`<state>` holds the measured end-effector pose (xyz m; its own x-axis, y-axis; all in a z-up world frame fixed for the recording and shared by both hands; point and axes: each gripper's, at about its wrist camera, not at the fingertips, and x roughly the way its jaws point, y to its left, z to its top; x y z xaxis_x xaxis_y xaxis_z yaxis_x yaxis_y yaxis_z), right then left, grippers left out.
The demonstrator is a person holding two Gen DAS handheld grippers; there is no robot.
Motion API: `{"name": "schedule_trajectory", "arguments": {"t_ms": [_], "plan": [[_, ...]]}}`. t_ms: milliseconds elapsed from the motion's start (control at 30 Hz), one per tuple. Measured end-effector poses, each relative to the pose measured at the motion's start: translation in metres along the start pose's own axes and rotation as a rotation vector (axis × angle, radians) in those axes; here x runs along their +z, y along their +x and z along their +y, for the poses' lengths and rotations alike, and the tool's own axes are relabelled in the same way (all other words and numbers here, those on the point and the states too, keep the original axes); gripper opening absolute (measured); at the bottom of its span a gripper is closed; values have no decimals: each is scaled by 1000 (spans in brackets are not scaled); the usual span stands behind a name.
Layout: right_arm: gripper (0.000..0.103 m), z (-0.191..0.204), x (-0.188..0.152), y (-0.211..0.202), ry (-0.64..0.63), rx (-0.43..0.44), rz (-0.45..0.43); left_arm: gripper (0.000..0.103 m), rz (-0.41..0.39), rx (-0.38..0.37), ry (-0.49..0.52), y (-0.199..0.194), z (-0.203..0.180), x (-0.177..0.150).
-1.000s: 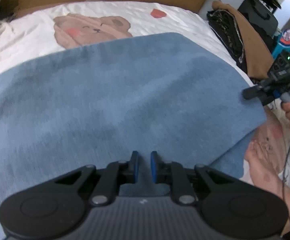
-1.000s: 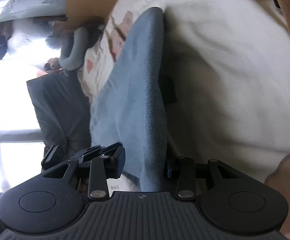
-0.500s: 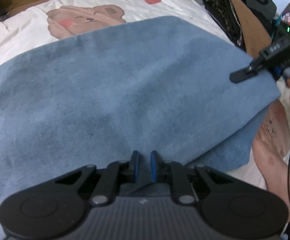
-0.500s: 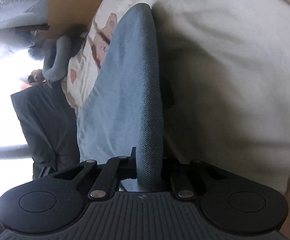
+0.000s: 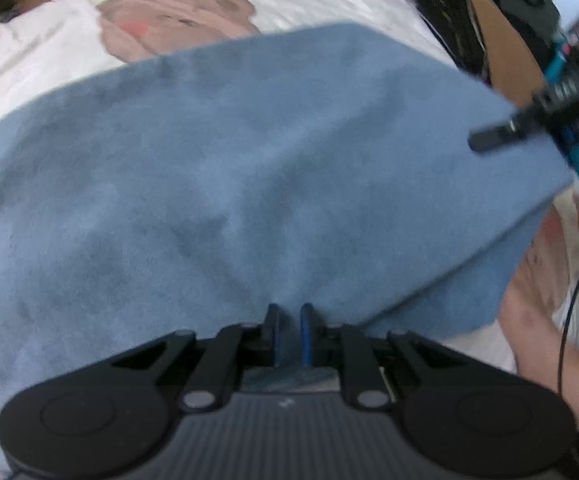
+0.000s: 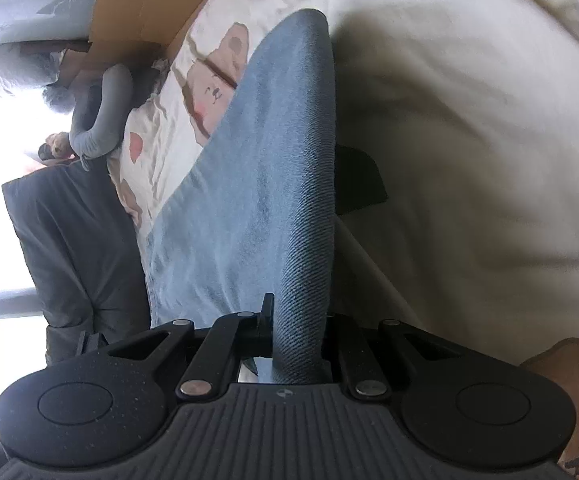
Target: Fold clothes
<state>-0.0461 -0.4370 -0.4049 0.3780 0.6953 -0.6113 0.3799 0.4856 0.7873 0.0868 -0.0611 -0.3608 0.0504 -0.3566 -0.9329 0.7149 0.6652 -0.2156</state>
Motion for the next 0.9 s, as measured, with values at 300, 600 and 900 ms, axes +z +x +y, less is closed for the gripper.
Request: {"name": "schedule_trajectory", "arguments": {"t_ms": [300, 600, 900], "plan": [[6, -4, 2, -2, 9, -22, -12, 13, -49, 69, -13, 4, 10, 32], [6, -7, 3, -1, 1, -35, -9, 3, -100, 95, -32, 21, 26, 55], [15, -9, 7, 0, -3, -52, -14, 3, -164, 65, -95, 12, 41, 69]]}}
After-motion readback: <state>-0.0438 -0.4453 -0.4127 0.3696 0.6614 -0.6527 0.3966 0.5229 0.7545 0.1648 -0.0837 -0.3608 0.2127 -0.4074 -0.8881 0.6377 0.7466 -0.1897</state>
